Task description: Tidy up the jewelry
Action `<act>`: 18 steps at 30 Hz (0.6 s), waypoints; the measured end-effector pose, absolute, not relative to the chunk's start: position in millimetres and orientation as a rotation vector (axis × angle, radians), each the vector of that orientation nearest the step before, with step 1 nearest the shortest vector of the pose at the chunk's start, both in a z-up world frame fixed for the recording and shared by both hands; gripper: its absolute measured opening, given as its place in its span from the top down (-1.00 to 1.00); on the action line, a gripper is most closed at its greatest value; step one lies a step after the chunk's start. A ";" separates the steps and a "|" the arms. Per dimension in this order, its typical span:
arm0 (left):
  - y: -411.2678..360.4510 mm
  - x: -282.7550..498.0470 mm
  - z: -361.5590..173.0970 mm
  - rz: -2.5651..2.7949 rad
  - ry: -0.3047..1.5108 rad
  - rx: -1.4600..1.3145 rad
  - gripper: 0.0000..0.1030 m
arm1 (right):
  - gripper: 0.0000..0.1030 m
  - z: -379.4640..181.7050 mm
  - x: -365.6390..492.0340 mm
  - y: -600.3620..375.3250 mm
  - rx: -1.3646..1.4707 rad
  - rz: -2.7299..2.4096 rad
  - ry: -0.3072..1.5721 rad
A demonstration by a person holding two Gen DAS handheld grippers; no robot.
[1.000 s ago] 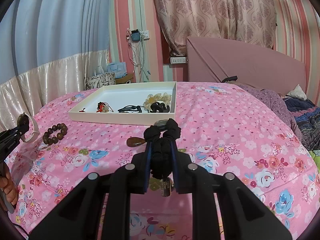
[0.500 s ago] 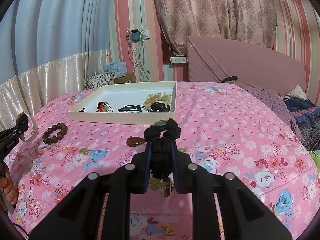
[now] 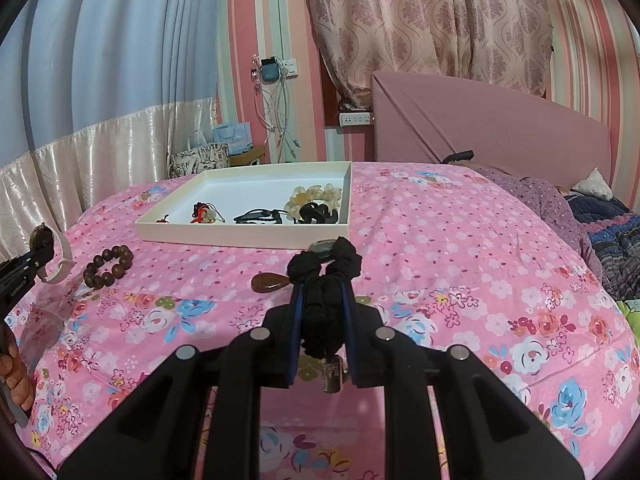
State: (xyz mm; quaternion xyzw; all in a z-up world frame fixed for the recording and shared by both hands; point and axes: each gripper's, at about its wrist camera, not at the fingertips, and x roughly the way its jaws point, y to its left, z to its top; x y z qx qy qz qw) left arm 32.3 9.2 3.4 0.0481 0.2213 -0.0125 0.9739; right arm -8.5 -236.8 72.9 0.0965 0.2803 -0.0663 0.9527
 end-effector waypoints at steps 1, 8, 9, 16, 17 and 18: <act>8.9 32.7 3.4 -0.027 0.448 0.097 0.70 | 0.65 73.0 -8.3 -237.0 0.198 -0.134 0.569; 9.0 35.4 4.5 -0.048 0.471 0.087 0.70 | 0.65 70.9 -7.7 -245.2 0.245 -0.111 0.570; 10.1 36.6 5.3 -0.056 0.481 0.078 0.70 | 0.65 70.0 -6.2 -248.1 0.261 -0.105 0.576; 2.8 66.6 29.3 -0.128 0.489 0.023 0.70 | 0.65 83.1 24.2 -259.0 0.296 -0.071 0.581; -2.2 75.9 37.2 -0.143 0.479 0.027 0.70 | 0.65 88.7 33.5 -260.3 0.297 -0.063 0.575; -5.8 82.1 41.6 -0.150 0.473 0.030 0.70 | 0.65 93.7 42.3 -260.2 0.295 -0.057 0.570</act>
